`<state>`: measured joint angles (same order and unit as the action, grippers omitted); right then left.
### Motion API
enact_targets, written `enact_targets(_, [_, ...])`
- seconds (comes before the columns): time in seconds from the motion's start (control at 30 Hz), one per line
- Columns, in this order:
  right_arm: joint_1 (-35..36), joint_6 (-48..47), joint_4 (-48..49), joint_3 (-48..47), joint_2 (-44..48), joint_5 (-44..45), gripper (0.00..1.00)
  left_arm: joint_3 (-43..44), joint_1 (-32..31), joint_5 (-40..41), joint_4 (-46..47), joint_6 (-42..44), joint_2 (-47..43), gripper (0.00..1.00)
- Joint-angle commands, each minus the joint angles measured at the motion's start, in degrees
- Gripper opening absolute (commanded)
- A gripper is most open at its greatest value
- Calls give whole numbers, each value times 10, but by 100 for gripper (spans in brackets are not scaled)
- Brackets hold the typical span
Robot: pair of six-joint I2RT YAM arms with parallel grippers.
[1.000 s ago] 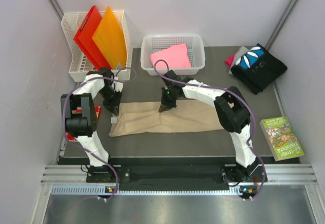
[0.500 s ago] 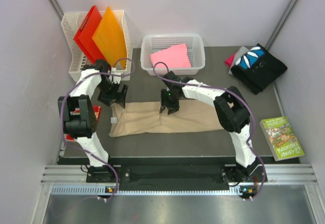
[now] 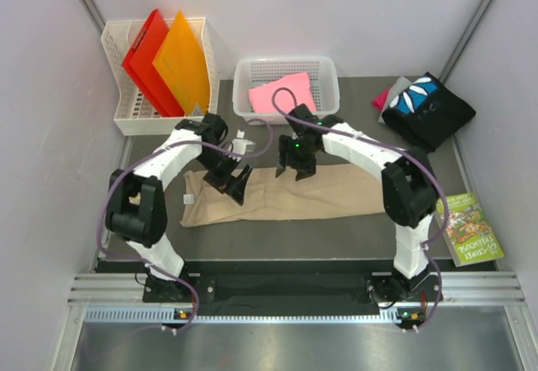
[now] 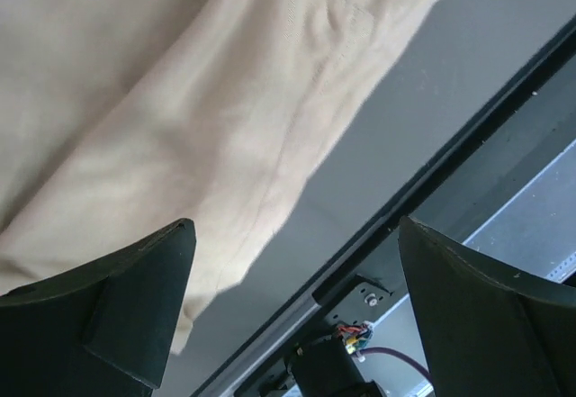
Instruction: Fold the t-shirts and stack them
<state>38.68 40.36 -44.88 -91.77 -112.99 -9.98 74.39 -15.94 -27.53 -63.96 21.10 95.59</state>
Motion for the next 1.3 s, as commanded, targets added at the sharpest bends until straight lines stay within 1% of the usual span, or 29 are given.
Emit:
enact_targets(0.0, [-71, -16, -23, 80, 81, -4, 64, -18, -8, -6, 67, -12, 50, 99])
enact_targets(0.1, [-139, -24, -28, 126, 109, 23, 63, -36, -8, 18, 91, -14, 77, 99])
enact_targets(0.23, [-192, -41, -36, 151, 115, 46, 61, -62, -6, 57, 113, -1, 93, 99])
enact_targets(0.33, [-221, -48, -37, 157, 102, 59, 60, -88, -2, 91, 136, 10, 98, 99])
enact_targets(0.5, [-268, -68, -46, 152, 66, 82, 60, -131, 11, 121, 168, 23, 106, 99])
enact_targets(0.57, [-284, -75, -52, 153, 59, 87, 60, -150, 12, 145, 190, 30, 111, 99])
enact_targets(0.67, [-311, -91, -70, 157, 60, 98, 60, -161, 16, 157, 203, 34, 115, 99])
enact_targets(0.7, [-327, -100, -77, 157, 62, 97, 60, -161, 17, 157, 203, 35, 116, 99])
enact_targets(0.77, [-352, -110, -93, 163, 78, 123, 61, -158, 18, 157, 200, 36, 116, 99])
enact_targets(0.9, [-378, -136, -119, 167, 101, 138, 61, -143, 22, 144, 182, 36, 110, 99])
enact_targets(1.07, [-382, -171, -137, 170, 105, 162, 62, -120, 25, 127, 162, 27, 97, 99])
enact_targets(1.1, [-400, -178, -137, 171, 104, 165, 62, -118, 26, 118, 157, 25, 96, 99])
enact_targets(1.27, [-400, -208, -129, 172, 91, 175, 62, -118, 26, 114, 152, 20, 90, 99])
